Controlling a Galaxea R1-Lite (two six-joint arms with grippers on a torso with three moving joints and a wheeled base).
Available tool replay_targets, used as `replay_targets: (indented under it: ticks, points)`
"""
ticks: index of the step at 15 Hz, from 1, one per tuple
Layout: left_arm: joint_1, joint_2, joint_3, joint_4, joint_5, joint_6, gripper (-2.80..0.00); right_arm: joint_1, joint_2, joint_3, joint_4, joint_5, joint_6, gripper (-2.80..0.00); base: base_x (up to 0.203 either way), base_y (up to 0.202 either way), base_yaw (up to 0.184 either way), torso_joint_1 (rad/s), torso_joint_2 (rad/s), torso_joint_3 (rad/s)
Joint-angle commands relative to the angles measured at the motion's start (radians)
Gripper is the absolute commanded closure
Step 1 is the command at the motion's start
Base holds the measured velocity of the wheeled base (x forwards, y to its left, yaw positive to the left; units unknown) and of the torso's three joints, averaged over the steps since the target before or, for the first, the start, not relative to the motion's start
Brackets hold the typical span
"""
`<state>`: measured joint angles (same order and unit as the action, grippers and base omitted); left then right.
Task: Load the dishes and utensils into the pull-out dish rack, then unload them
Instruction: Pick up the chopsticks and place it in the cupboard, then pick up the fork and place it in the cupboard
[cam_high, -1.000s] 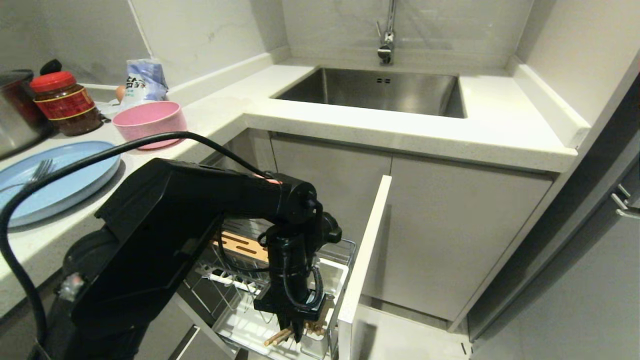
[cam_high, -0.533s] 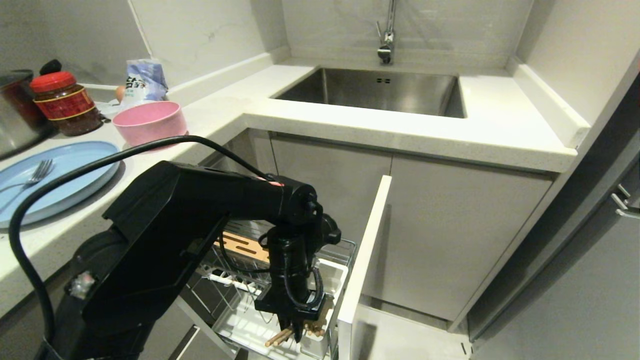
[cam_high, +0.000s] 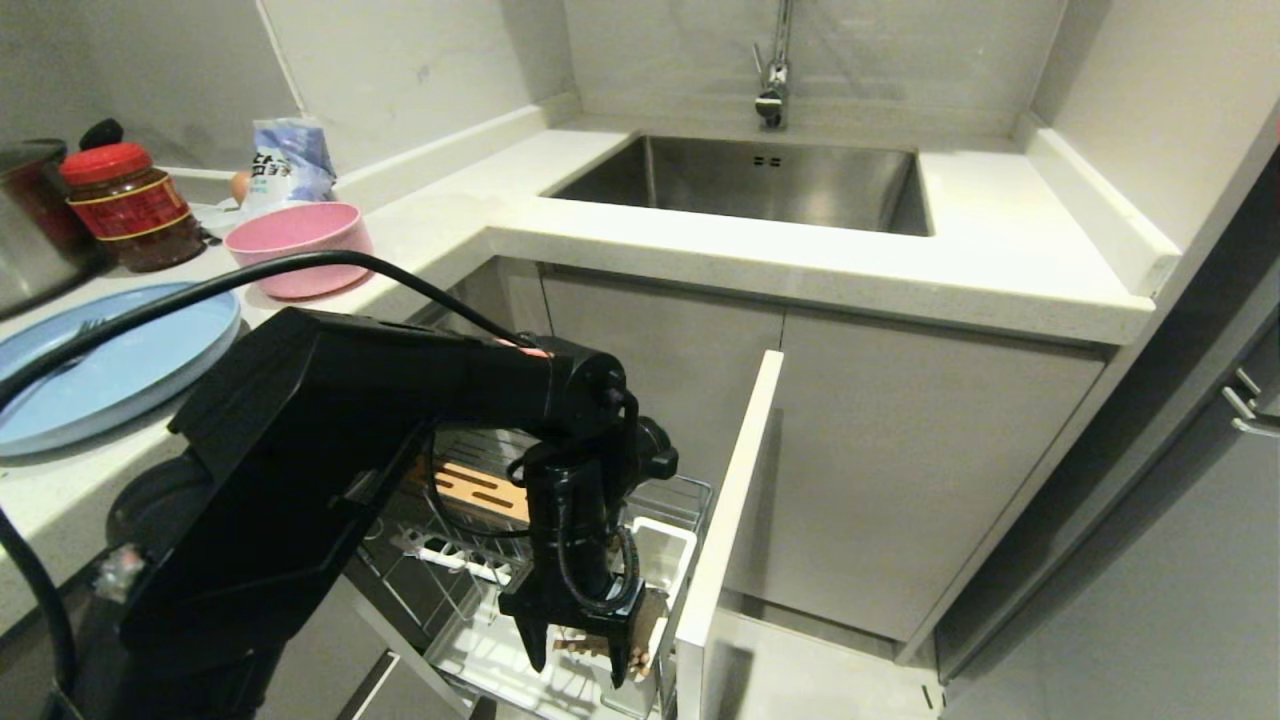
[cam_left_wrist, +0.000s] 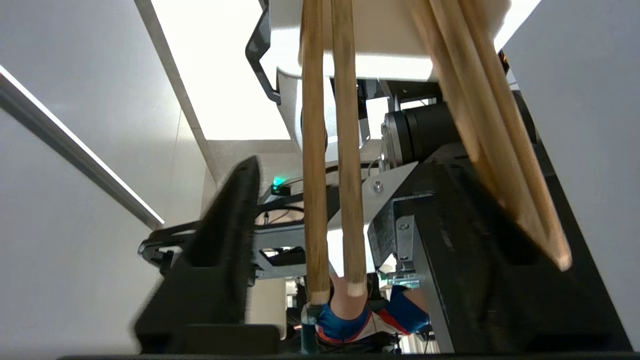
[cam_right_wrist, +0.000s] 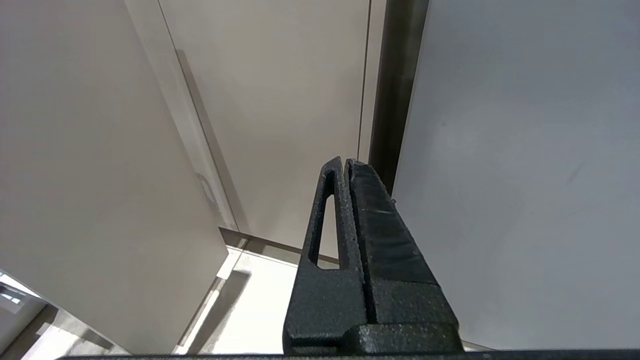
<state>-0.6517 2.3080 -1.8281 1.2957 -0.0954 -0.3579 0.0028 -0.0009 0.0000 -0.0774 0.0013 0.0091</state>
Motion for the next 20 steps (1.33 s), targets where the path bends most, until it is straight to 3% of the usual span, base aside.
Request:
replay_targets:
  ticks: [1,6,7,14,20]
  points:
    - [-0.002,-0.043,0.002,0.013,0.002,-0.003,-2.8,0.0,-0.001,0.026,-0.001,0.0,0.0,0.0,0.0,0.0,0.0,0.0,0.0,0.0]
    - [-0.007,-0.203,0.01,0.052,0.014,-0.008,-2.8,0.0,-0.001,0.026,-0.001,0.0,0.0,0.0,0.0,0.0,0.0,0.0,0.0,0.0]
    - [-0.008,-0.252,0.011,0.06,0.018,-0.008,0.0,0.0,-0.001,0.026,-0.001,0.0,0.0,0.0,0.0,0.0,0.0,0.0,0.0,0.0]
    - [-0.036,-0.555,0.006,0.107,0.082,-0.019,0.0,0.0,-0.001,0.026,-0.001,0.0,0.0,0.0,0.0,0.0,0.0,0.0,0.0,0.0]
    - [0.031,-0.827,-0.032,0.076,0.226,-0.02,0.0,0.0,-0.001,0.026,-0.001,0.0,0.0,0.0,0.0,0.0,0.0,0.0,0.0,0.0]
